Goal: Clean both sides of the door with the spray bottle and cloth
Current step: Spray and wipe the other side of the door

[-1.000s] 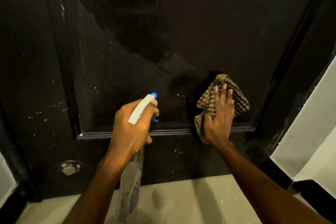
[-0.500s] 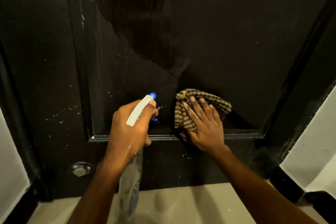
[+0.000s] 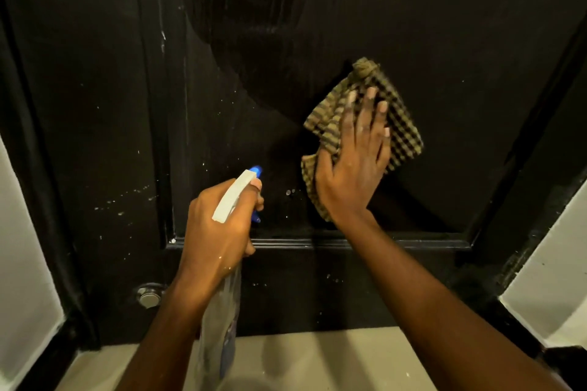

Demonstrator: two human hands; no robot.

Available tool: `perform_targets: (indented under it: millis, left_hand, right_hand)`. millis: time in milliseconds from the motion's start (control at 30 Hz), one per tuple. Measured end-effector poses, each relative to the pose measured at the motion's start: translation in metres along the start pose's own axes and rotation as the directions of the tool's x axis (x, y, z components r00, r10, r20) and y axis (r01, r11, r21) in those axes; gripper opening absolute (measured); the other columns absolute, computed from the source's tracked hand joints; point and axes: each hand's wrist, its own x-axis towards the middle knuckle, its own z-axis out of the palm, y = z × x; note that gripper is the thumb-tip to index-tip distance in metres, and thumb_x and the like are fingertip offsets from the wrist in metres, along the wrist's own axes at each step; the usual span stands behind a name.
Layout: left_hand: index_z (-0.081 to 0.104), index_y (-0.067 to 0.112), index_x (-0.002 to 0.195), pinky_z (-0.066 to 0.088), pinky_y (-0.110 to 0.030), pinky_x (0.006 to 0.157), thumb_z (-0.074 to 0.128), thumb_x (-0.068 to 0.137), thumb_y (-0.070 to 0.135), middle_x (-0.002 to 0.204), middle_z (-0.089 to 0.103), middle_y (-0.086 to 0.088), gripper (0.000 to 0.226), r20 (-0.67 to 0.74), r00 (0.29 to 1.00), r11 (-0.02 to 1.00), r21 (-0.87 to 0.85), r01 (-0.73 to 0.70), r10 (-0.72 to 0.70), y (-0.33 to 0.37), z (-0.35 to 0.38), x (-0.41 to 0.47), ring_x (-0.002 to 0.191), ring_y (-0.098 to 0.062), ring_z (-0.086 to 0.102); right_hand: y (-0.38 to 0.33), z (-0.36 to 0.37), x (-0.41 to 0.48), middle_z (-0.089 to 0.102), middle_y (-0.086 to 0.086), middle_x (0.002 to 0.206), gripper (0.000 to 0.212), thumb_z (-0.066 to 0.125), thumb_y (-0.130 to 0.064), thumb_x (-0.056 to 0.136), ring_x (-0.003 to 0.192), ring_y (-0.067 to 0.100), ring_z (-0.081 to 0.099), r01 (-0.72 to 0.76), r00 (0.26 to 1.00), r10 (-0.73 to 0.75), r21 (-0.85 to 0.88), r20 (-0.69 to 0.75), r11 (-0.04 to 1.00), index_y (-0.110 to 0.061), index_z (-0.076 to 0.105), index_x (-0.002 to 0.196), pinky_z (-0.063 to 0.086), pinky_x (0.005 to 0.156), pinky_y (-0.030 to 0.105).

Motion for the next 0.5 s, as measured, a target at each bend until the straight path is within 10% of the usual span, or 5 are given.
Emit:
perform_targets:
  millis: [267,500]
  left_hand:
    - [0.069,0.009,0.096,0.045,-0.023,0.039,0.052,0.098,0.027,0.082,0.071,-0.007,0.025,-0.073,0.995,0.998,0.021,-0.066,0.067,0.007,-0.009,-0.002,0.037,-0.016,0.055]
    - [0.069,0.008,0.101,0.045,-0.022,0.038,0.051,0.099,0.026,0.084,0.071,-0.007,0.026,-0.1,0.994,0.999,0.034,-0.032,0.035,0.007,-0.025,0.004,0.036,-0.016,0.054]
  right_hand:
    - [0.074,0.009,-0.075,0.027,-0.004,0.163,0.057,0.023,-0.056,0.105,0.148,0.017,0.031,0.667,0.729,-0.639,-0.042,0.246,0.744,-0.031,0.028,0.156,0.013,0.122,0.032]
    - [0.028,-0.007,-0.004,0.008,0.007,0.169,0.08,0.046,-0.03,0.087,0.156,0.023,0.002,-0.115,0.993,0.114,0.075,0.014,0.991,-0.019,0.017,0.16,0.002,0.124,0.038]
